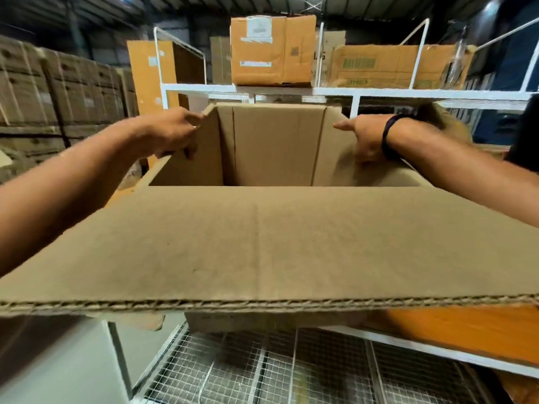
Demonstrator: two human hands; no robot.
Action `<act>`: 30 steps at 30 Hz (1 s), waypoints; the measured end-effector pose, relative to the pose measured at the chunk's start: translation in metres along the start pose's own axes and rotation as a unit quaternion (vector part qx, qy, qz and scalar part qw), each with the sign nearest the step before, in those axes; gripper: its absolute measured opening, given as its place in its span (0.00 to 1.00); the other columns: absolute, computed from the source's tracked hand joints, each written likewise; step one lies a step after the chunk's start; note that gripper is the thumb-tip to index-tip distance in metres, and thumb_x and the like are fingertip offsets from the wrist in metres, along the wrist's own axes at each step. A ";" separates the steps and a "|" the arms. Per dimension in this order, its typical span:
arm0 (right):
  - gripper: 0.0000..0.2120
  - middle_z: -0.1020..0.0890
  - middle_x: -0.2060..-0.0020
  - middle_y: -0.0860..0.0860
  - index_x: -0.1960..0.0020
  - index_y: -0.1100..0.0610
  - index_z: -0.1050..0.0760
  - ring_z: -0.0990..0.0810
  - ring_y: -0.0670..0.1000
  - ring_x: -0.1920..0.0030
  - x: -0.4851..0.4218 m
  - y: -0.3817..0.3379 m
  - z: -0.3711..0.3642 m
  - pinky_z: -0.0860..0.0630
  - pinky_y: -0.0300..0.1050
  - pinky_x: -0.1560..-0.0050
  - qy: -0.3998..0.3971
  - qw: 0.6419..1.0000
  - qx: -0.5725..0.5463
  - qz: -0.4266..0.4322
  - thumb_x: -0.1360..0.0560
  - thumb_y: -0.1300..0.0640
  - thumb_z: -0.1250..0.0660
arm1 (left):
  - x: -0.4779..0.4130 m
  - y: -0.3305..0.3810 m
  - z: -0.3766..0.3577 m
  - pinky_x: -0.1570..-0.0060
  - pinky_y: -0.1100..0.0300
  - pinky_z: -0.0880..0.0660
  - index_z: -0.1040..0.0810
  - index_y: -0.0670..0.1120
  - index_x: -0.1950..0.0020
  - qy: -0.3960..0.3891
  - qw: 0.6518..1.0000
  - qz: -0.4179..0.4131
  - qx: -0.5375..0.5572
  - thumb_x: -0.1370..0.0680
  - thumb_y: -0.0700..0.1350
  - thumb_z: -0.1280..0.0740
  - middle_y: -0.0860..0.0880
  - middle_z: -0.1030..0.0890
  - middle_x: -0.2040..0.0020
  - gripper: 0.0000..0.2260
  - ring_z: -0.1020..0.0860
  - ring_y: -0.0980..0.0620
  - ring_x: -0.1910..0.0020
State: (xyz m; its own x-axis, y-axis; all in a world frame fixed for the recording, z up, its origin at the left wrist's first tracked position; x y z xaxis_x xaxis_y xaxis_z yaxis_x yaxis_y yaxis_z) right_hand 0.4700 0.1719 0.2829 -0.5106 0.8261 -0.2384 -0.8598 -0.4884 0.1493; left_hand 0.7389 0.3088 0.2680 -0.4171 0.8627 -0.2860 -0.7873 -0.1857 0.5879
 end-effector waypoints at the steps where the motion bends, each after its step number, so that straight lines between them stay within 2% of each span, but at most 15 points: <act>1: 0.41 0.35 0.27 0.55 0.22 0.50 0.47 0.33 0.56 0.29 -0.003 -0.013 0.003 0.33 0.46 0.35 0.003 1.000 0.000 0.006 0.28 0.64 0.30 | 0.003 -0.008 0.010 0.77 0.61 0.31 0.31 0.44 0.29 0.008 1.000 -0.002 -0.011 0.25 0.29 0.42 0.38 0.22 0.54 0.25 0.29 0.49 0.69; 3: 0.41 0.34 0.27 0.55 0.22 0.49 0.46 0.33 0.56 0.29 -0.012 -0.041 0.009 0.33 0.47 0.34 0.010 1.000 -0.004 0.013 0.28 0.63 0.29 | 0.006 -0.027 0.033 0.82 0.65 0.31 0.34 0.44 0.27 0.027 0.999 0.001 -0.019 0.24 0.28 0.44 0.37 0.21 0.53 0.26 0.27 0.51 0.71; 4: 0.41 0.34 0.27 0.55 0.22 0.49 0.46 0.32 0.56 0.30 -0.016 -0.052 0.011 0.33 0.47 0.34 0.012 1.000 -0.011 0.016 0.29 0.63 0.29 | 0.006 -0.036 0.043 0.83 0.67 0.31 0.35 0.43 0.27 0.033 0.999 0.005 -0.013 0.24 0.28 0.45 0.38 0.21 0.56 0.26 0.26 0.53 0.74; 6: 0.41 0.33 0.27 0.55 0.23 0.49 0.46 0.31 0.56 0.30 -0.026 -0.081 0.015 0.33 0.46 0.35 0.015 0.999 -0.026 0.020 0.28 0.63 0.29 | 0.005 -0.057 0.065 0.83 0.67 0.31 0.35 0.42 0.27 0.040 0.999 0.009 -0.006 0.24 0.27 0.45 0.41 0.21 0.62 0.26 0.25 0.54 0.76; 8: 0.41 0.33 0.28 0.55 0.23 0.49 0.45 0.31 0.57 0.30 -0.036 -0.112 0.021 0.32 0.47 0.35 0.019 0.999 -0.040 0.021 0.29 0.63 0.28 | 0.000 -0.082 0.087 0.79 0.63 0.30 0.34 0.42 0.27 0.040 0.999 0.017 -0.022 0.24 0.28 0.45 0.43 0.21 0.63 0.26 0.25 0.50 0.71; 12: 0.41 0.31 0.29 0.55 0.23 0.49 0.44 0.29 0.57 0.32 -0.057 -0.165 0.018 0.30 0.47 0.37 0.021 0.997 -0.069 0.023 0.30 0.63 0.27 | -0.012 -0.129 0.118 0.80 0.64 0.30 0.34 0.44 0.27 0.039 0.997 0.023 -0.064 0.26 0.28 0.43 0.48 0.19 0.72 0.28 0.27 0.55 0.77; 14: 0.41 0.32 0.28 0.54 0.23 0.49 0.42 0.30 0.57 0.31 -0.066 -0.186 0.012 0.30 0.49 0.36 0.019 0.997 -0.078 0.019 0.30 0.63 0.27 | -0.020 -0.150 0.127 0.75 0.60 0.29 0.34 0.47 0.27 0.032 0.997 0.020 -0.073 0.26 0.28 0.40 0.46 0.18 0.65 0.29 0.27 0.52 0.73; 17: 0.39 0.33 0.28 0.53 0.24 0.49 0.41 0.31 0.57 0.31 -0.079 -0.212 0.011 0.30 0.50 0.36 0.014 0.997 -0.077 0.016 0.29 0.64 0.29 | -0.037 -0.177 0.141 0.73 0.58 0.29 0.33 0.47 0.27 0.018 0.997 0.022 -0.073 0.27 0.29 0.38 0.37 0.21 0.45 0.30 0.29 0.50 0.70; 20: 0.38 0.31 0.29 0.54 0.24 0.47 0.40 0.29 0.57 0.33 -0.092 -0.226 0.019 0.29 0.49 0.38 0.016 0.998 -0.066 0.013 0.29 0.63 0.29 | -0.056 -0.192 0.151 0.60 0.53 0.24 0.33 0.47 0.27 0.019 0.997 0.012 -0.075 0.28 0.29 0.36 0.40 0.27 0.33 0.30 0.25 0.50 0.61; 23: 0.37 0.31 0.29 0.54 0.25 0.48 0.39 0.29 0.57 0.33 -0.109 -0.243 0.027 0.29 0.49 0.38 0.027 0.998 -0.053 0.011 0.29 0.62 0.29 | -0.077 -0.208 0.163 0.56 0.52 0.24 0.33 0.48 0.27 0.023 0.998 0.010 -0.055 0.28 0.29 0.35 0.42 0.26 0.34 0.30 0.25 0.48 0.59; 26: 0.36 0.29 0.31 0.54 0.25 0.49 0.39 0.28 0.57 0.34 -0.125 -0.258 0.029 0.29 0.48 0.41 0.033 0.998 -0.049 0.008 0.29 0.62 0.29 | -0.096 -0.224 0.171 0.63 0.53 0.28 0.32 0.48 0.28 0.028 0.998 0.008 -0.055 0.28 0.29 0.36 0.39 0.22 0.42 0.30 0.28 0.48 0.64; 28: 0.36 0.30 0.30 0.54 0.25 0.49 0.39 0.28 0.56 0.34 -0.141 -0.269 0.027 0.29 0.48 0.40 0.036 0.998 -0.047 0.006 0.28 0.62 0.29 | -0.111 -0.233 0.176 0.61 0.56 0.29 0.31 0.48 0.28 0.029 0.998 0.005 -0.060 0.28 0.29 0.36 0.41 0.26 0.34 0.30 0.27 0.51 0.61; 30: 0.35 0.31 0.29 0.53 0.24 0.49 0.39 0.30 0.56 0.32 -0.157 -0.278 0.023 0.30 0.49 0.38 0.032 0.998 -0.048 0.002 0.28 0.62 0.30 | -0.124 -0.240 0.177 0.51 0.54 0.28 0.31 0.47 0.28 0.027 0.997 0.002 -0.068 0.28 0.28 0.36 0.43 0.31 0.28 0.30 0.26 0.47 0.49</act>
State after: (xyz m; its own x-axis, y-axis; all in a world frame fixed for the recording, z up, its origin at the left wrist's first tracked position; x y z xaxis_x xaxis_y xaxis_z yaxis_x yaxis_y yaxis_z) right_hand 0.7895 0.1845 0.3007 -0.5114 0.8059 -0.2983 -0.8525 -0.5196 0.0578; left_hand 1.0599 0.3298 0.2963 -0.4408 0.8358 -0.3274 -0.8389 -0.2539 0.4814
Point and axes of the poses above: each hand's wrist, its own x-axis away from the middle knuckle, its own z-axis out of the back of the hand, y = z × x, the point moved 7 cm from there along -x, towards the middle knuckle
